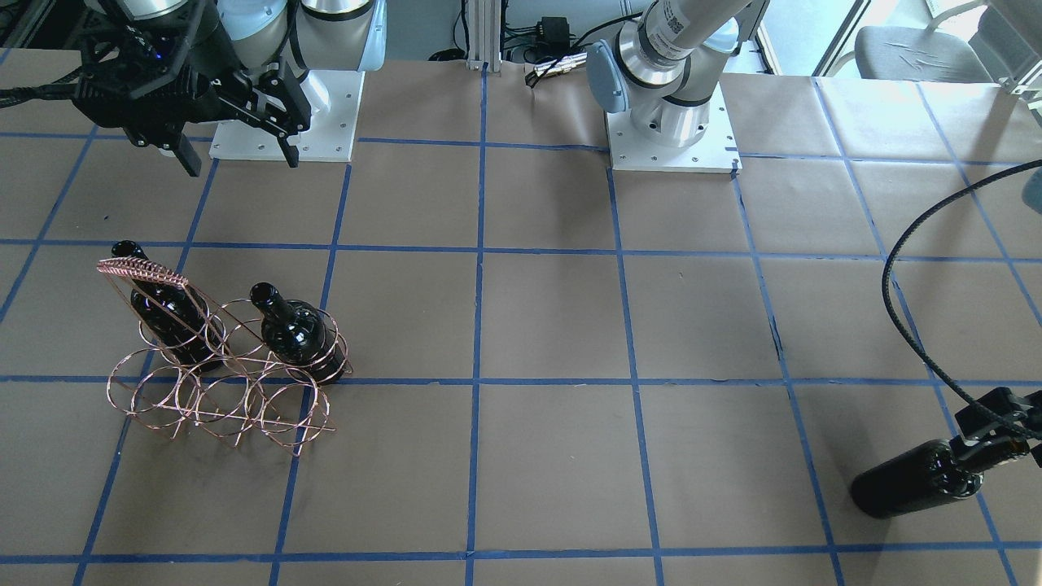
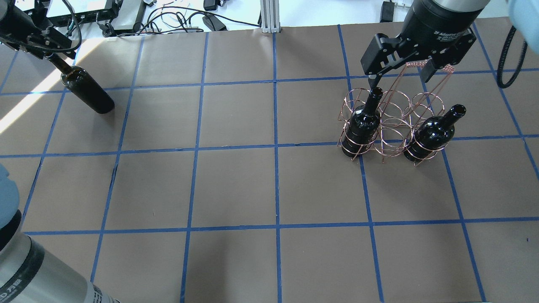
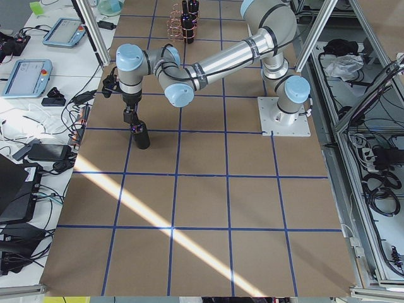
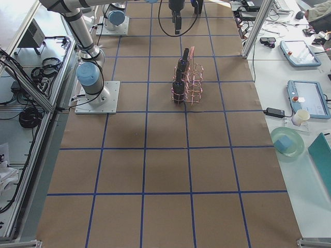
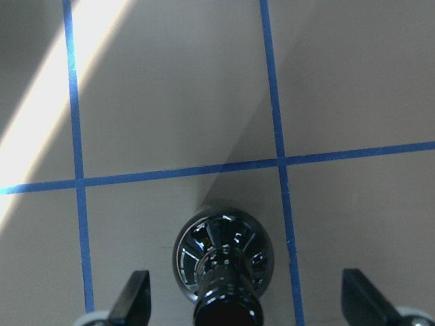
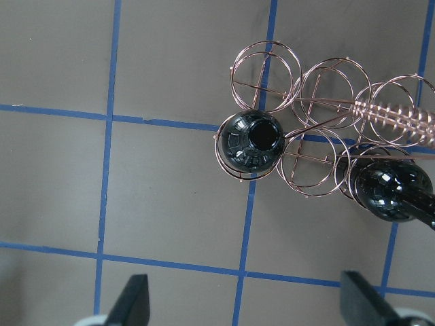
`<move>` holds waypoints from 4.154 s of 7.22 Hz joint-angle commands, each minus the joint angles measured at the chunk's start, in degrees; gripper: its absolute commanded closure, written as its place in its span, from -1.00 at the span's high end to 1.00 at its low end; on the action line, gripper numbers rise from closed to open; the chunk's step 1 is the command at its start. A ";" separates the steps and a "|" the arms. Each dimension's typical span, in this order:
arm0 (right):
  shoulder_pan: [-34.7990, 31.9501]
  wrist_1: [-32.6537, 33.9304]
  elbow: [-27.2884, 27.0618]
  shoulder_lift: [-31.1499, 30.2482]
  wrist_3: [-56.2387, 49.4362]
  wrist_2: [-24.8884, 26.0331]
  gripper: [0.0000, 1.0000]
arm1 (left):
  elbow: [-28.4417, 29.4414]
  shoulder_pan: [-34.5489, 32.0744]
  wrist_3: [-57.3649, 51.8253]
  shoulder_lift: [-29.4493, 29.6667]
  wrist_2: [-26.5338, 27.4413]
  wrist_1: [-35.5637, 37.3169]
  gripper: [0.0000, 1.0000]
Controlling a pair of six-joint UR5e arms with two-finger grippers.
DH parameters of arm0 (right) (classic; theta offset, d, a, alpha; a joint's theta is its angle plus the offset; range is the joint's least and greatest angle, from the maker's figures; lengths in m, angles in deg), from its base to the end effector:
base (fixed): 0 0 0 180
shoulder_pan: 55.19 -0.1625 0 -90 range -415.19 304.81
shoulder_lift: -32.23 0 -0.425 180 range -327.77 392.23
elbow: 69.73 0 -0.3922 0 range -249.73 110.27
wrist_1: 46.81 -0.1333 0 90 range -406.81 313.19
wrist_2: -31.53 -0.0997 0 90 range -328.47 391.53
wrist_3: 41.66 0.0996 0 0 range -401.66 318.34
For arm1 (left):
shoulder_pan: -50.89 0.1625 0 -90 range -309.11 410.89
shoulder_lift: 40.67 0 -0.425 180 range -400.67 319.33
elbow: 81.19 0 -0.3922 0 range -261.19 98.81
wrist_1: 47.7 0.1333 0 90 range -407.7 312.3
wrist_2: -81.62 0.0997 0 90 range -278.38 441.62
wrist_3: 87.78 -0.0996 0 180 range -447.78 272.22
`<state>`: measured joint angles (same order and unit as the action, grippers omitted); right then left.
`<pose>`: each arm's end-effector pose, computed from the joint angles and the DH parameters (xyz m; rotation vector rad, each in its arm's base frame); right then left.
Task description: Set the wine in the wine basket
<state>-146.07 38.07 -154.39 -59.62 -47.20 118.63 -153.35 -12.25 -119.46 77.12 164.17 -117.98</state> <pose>0.1457 -0.4764 0.5406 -0.1745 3.0870 -0.0590 0.1856 -0.6901 0.3903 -0.1473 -3.0908 0.3292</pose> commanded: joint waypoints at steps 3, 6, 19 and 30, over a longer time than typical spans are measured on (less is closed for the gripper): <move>0.00 -0.07 -0.06 0.09 0.00 0.00 1.00 | -0.35 0.04 -0.31 -0.71 0.33 0.05 -0.90; 0.00 -0.07 -0.06 0.09 0.00 0.00 1.00 | -0.61 -0.75 0.38 -3.42 0.68 -2.91 -1.00; 0.00 0.02 -0.24 0.09 -0.18 0.09 1.00 | -31.98 -40.83 56.99 -26.02 12.02 4.52 -1.00; 0.00 0.19 0.20 -0.18 0.61 0.00 1.00 | -16.54 -24.44 37.03 -26.02 4.64 -15.81 1.00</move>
<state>-146.07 38.14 -154.44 -59.76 -46.83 118.72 -173.69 -41.90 -73.95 51.36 169.31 -127.23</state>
